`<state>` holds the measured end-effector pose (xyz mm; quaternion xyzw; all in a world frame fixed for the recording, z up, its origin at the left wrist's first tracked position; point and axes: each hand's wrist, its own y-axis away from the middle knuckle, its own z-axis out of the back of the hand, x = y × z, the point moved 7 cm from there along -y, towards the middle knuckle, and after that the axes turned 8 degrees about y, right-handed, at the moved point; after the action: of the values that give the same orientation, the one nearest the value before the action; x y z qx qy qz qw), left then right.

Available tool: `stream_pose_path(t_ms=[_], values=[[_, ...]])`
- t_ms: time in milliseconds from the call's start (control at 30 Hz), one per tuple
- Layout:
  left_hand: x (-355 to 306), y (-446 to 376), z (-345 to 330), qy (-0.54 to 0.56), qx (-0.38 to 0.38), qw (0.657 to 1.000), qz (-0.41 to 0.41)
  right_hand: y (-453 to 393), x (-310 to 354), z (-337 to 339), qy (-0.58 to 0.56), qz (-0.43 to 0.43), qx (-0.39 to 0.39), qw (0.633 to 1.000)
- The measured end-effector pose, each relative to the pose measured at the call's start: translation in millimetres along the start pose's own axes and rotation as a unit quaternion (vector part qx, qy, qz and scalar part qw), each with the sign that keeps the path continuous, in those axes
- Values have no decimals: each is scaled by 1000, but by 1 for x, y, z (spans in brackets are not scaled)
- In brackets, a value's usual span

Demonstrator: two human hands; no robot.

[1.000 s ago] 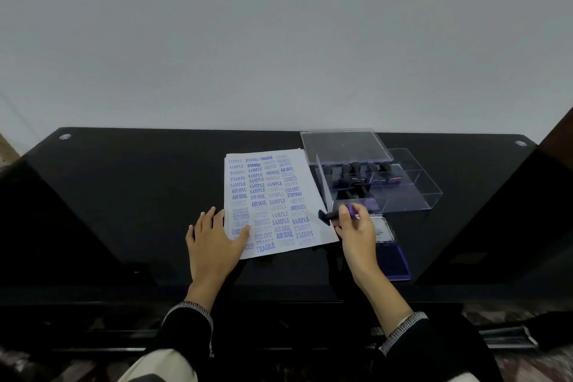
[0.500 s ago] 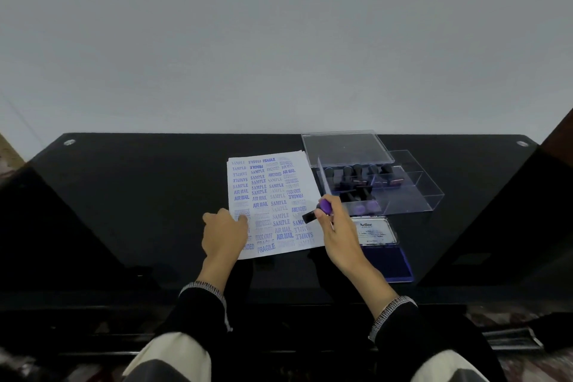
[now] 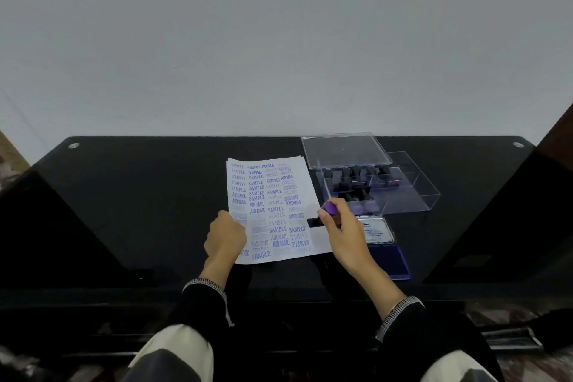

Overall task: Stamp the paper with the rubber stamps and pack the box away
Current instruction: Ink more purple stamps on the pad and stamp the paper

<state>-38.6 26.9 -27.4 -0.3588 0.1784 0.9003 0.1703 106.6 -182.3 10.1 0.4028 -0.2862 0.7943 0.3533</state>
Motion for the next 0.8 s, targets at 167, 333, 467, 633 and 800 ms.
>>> stream_pose_path(t_ms=[167, 333, 467, 633, 800], values=[[11, 13, 11, -36, 49, 998, 8, 13, -2, 26, -5, -25, -42, 999], [18, 41, 18, -99, 77, 991, 48, 33, -22, 60, 24, -60, -75, 995], [-3, 57, 15, -165, -31, 985, -27, 46, -34, 77, 10, -73, -82, 994], [-48, 70, -24, -45, 7, 946, -321, 51, -37, 93, 23, -60, -76, 995], [-40, 60, -62, -159, 77, 924, -340, 53, -40, 100, 53, -41, -61, 996]])
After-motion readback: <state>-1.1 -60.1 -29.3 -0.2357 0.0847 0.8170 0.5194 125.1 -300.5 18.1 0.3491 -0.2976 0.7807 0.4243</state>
